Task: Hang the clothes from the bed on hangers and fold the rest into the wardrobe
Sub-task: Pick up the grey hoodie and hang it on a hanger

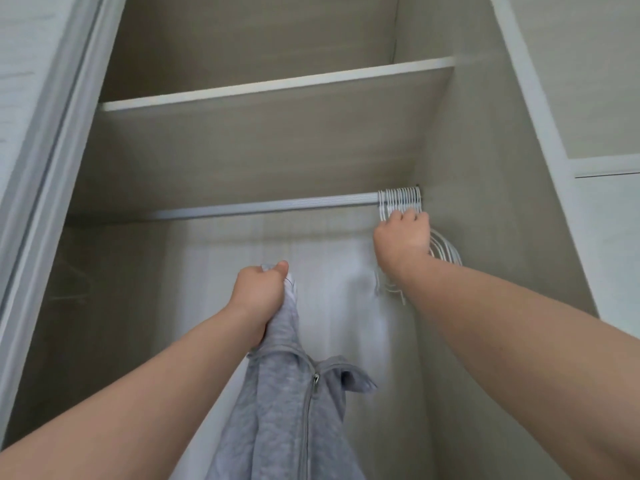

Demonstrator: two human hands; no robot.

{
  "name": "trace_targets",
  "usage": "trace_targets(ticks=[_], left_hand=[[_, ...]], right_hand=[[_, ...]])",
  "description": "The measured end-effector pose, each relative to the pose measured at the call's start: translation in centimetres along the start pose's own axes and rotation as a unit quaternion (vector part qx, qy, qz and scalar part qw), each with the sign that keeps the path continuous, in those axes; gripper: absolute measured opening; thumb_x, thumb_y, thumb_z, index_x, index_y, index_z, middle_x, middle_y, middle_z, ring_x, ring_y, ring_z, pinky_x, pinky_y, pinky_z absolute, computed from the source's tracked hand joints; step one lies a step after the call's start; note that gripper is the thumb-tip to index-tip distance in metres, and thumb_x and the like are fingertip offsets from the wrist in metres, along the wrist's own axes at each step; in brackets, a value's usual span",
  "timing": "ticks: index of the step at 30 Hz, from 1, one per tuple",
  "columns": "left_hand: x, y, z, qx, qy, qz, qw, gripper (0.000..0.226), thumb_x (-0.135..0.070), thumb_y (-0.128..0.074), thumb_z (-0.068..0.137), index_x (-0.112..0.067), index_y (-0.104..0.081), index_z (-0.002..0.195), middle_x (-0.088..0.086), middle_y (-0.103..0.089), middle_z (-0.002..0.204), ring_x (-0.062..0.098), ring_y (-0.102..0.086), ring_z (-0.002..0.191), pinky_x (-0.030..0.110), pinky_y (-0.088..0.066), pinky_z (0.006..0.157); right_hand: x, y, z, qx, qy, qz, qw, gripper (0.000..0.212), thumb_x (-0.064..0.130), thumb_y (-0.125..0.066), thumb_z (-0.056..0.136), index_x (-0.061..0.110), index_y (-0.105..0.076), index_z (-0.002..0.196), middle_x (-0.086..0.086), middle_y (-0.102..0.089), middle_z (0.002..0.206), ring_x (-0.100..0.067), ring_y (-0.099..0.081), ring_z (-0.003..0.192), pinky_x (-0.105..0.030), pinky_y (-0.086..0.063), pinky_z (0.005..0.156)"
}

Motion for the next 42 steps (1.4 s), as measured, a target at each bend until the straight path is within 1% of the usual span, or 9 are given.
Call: trace_targets(ticks=[4, 9, 16, 24, 29, 31, 34, 38, 42], left_hand=[[1.0, 0.0, 1.2, -0.010, 0.002, 0.005, 1.000, 0.026, -0.026, -0.060, 0.100, -0.001, -0.062, 0.090, 0.023, -0.067, 0.098, 0.035, -0.067, 0.092, 0.047, -0.053, 0.094], [2.3, 0.1, 2.0, -0.005, 0.026, 0.000, 1.000, 0.029, -0.028, -0.059, 0.100, -0.001, -0.061, 0.093, 0.017, -0.066, 0.084, 0.030, -0.065, 0.069, 0.032, -0.052, 0.064], [1.4, -0.3, 1.2, -0.004, 0.020, -0.004, 1.000, 0.028, -0.028, -0.059, 0.100, -0.002, -0.062, 0.091, 0.014, -0.067, 0.080, 0.028, -0.066, 0.070, 0.030, -0.051, 0.064], [-1.0, 1.0, -1.8, -0.020, 0.015, -0.024, 0.999, 0.028, -0.029, -0.060, 0.098, -0.002, -0.063, 0.098, 0.015, -0.071, 0.092, 0.028, -0.070, 0.079, 0.037, -0.056, 0.079], [-3.0, 2.7, -5.5, -0.025, 0.015, -0.052, 0.998, 0.027, -0.028, -0.064, 0.095, -0.003, -0.066, 0.105, 0.015, -0.072, 0.098, 0.032, -0.071, 0.093, 0.051, -0.054, 0.096], [-3.6, 3.5, -7.2, -0.023, 0.018, -0.059, 0.998, 0.036, -0.031, -0.065, 0.093, -0.002, -0.065, 0.115, 0.016, -0.071, 0.108, 0.034, -0.070, 0.099, 0.053, -0.053, 0.098], [-3.9, 4.6, -9.7, -0.013, 0.026, -0.074, 0.997, 0.036, -0.030, -0.066, 0.093, 0.002, -0.067, 0.110, 0.020, -0.072, 0.109, 0.034, -0.071, 0.099, 0.054, -0.054, 0.096], [-3.3, 5.0, -13.7, 0.012, 0.066, -0.095, 0.993, 0.030, -0.029, -0.066, 0.094, -0.001, -0.069, 0.101, 0.017, -0.070, 0.102, 0.032, -0.070, 0.097, 0.054, -0.054, 0.096], [-2.2, 4.1, -18.1, 0.050, 0.112, -0.094, 0.988, 0.024, -0.026, -0.069, 0.091, -0.004, -0.073, 0.099, 0.015, -0.073, 0.098, 0.033, -0.071, 0.098, 0.049, -0.054, 0.097]], right_hand=[[0.0, -1.4, 1.6, -0.018, -0.011, 0.023, 1.000, 0.040, 0.012, -0.048, 0.097, 0.014, -0.057, 0.135, -0.014, -0.053, 0.134, -0.034, -0.048, 0.123, -0.037, -0.037, 0.097], [-1.1, -1.6, 3.3, -0.038, -0.026, 0.093, 0.995, 0.040, 0.005, -0.046, 0.095, 0.009, -0.057, 0.134, -0.016, -0.052, 0.134, -0.036, -0.048, 0.125, -0.039, -0.039, 0.098], [-1.9, 0.6, 3.2, -0.076, -0.045, 0.231, 0.969, 0.038, 0.003, -0.047, 0.094, 0.000, -0.050, 0.132, -0.020, -0.054, 0.132, -0.039, -0.053, 0.124, -0.042, -0.044, 0.096], [-2.6, 4.5, -1.1, -0.034, -0.114, 0.563, 0.818, 0.030, 0.005, -0.045, 0.097, 0.000, -0.042, 0.126, -0.021, -0.053, 0.129, -0.040, -0.055, 0.113, -0.034, -0.035, 0.077], [-4.3, 6.6, -7.7, -0.069, -0.109, 0.661, 0.739, 0.016, 0.009, -0.044, 0.095, 0.015, -0.053, 0.107, -0.001, -0.055, 0.091, -0.023, -0.049, 0.081, -0.027, -0.030, 0.063], [-5.2, 7.0, -11.1, -0.066, -0.116, 0.702, 0.700, 0.017, 0.009, -0.045, 0.094, 0.017, -0.059, 0.100, 0.008, -0.054, 0.068, -0.014, -0.051, 0.064, -0.029, -0.032, 0.053], [-7.5, 7.6, -17.1, -0.051, -0.145, 0.753, 0.640, 0.023, 0.011, -0.045, 0.094, 0.024, -0.063, 0.088, 0.015, -0.041, 0.040, -0.004, -0.036, 0.037, -0.022, -0.030, 0.043], [-10.6, 9.0, -25.3, -0.026, -0.175, 0.801, 0.572, 0.015, 0.023, -0.049, 0.084, 0.027, -0.064, 0.086, 0.012, -0.035, 0.045, -0.011, -0.026, 0.040, -0.024, -0.022, 0.046], [-14.1, 9.9, -32.1, -0.028, -0.206, 0.829, 0.520, 0.024, 0.005, -0.042, 0.097, 0.021, -0.060, 0.092, 0.011, -0.031, 0.047, -0.008, -0.025, 0.038, -0.018, -0.023, 0.039]])
Point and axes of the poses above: each hand's wrist, its own z-axis towards the middle knuckle, its own y-axis out of the back of the hand, x = y × z, the point moved 6 cm from there along z, towards the middle knuckle
